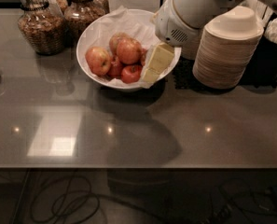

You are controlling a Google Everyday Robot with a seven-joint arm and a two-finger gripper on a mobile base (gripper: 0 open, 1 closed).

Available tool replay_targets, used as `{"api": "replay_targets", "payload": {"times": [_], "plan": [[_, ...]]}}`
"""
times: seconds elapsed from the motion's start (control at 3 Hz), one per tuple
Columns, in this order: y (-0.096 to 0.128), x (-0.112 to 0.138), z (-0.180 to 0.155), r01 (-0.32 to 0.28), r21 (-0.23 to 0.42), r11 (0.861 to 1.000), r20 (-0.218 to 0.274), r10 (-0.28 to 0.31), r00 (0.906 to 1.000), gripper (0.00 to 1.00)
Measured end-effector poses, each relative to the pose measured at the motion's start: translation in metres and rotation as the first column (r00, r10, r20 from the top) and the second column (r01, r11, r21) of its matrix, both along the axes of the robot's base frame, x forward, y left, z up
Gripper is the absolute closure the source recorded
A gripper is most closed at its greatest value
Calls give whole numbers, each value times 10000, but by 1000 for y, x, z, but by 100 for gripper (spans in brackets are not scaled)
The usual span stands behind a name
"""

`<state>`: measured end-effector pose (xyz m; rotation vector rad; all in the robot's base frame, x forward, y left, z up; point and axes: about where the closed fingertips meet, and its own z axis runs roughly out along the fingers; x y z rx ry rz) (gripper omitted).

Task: Pick apple from white bowl

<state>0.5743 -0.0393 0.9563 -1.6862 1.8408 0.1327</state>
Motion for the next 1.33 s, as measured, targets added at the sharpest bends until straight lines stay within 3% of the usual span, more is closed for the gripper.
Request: {"api": "replay_targets", "payload": {"times": [0.67,1.33], "plan": [[35,62,-24,-159,1118,9936,-130,175,9998,0],[40,92,-38,561,1922,9798,210,-612,9979,0]]}}
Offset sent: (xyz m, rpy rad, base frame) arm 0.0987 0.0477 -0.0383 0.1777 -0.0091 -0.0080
